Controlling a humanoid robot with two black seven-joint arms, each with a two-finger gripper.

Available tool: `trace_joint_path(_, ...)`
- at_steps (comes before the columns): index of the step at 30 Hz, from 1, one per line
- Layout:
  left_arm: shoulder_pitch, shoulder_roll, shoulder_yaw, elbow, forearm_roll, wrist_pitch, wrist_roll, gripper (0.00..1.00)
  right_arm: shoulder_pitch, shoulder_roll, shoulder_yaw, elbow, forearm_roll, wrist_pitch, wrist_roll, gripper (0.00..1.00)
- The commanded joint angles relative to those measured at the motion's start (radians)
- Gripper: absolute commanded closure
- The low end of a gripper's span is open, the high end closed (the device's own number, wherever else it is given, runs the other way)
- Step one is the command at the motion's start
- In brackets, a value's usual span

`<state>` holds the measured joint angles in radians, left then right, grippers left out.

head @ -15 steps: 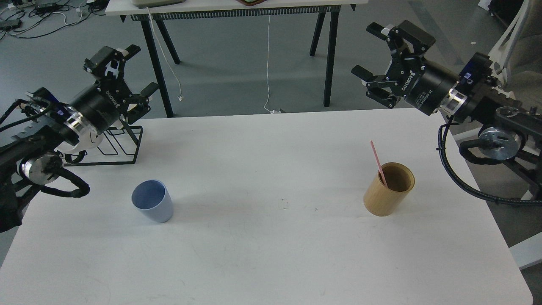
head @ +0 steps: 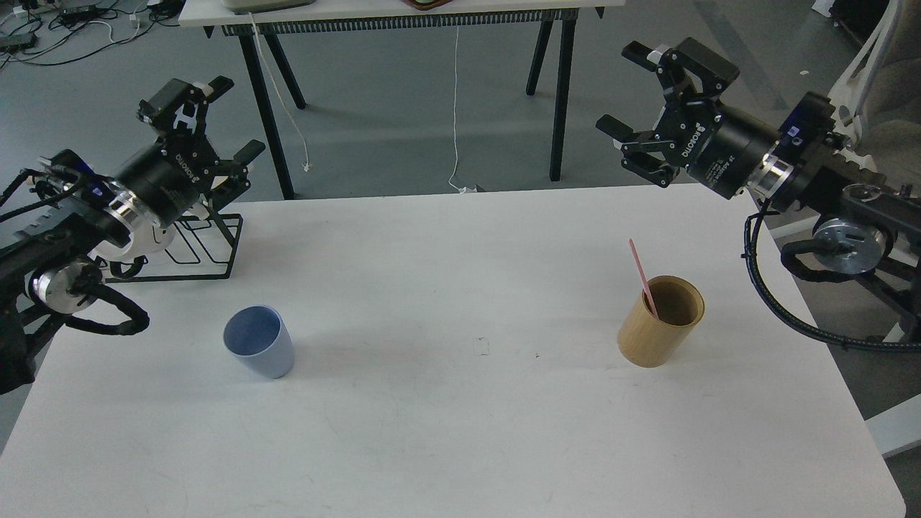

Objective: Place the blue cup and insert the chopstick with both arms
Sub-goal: 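Lower the left gripper toward the light-blue cup and open it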

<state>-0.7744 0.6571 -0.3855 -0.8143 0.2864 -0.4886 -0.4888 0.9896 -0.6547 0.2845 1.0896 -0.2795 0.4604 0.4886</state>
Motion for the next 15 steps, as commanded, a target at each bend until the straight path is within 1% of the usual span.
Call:
trace_joint_path(1, -0.002, -0.001, 0.005, 0.000, 0.010, 0.000, 0.000, 0.00, 0.006, -0.005, 0.002, 0.001, -0.006, -0.012, 0.000, 0.02)
trace_joint_path(3, -0.002, 0.001, 0.011, 0.000, 0.013, 0.000, 0.000, 0.00, 0.007, -0.029, 0.004, 0.001, -0.041, -0.035, 0.000, 0.02)
trace_joint_path(6, -0.002, 0.004, 0.011, 0.000, 0.014, 0.000, 0.000, 0.00, 0.009, -0.107, 0.019, 0.019, -0.140, -0.084, 0.000, 0.02)
trace_joint_path(11, -0.003, 0.004, 0.016, -0.016, 0.020, 0.000, 0.000, 0.00, 0.001, -0.167, 0.059, 0.068, -0.202, -0.094, 0.000, 0.02)
trace_joint_path(13, -0.006, 0.007, 0.014, -0.064, 0.062, 0.000, 0.000, 0.00, 0.000, -0.167, 0.073, 0.070, -0.199, -0.097, 0.000, 0.02)
trace_joint_path(15, -0.008, 0.035, 0.011, -0.170, 0.176, 0.000, 0.000, 0.00, -0.009, -0.161, 0.081, 0.067, -0.199, -0.098, 0.000, 0.02)
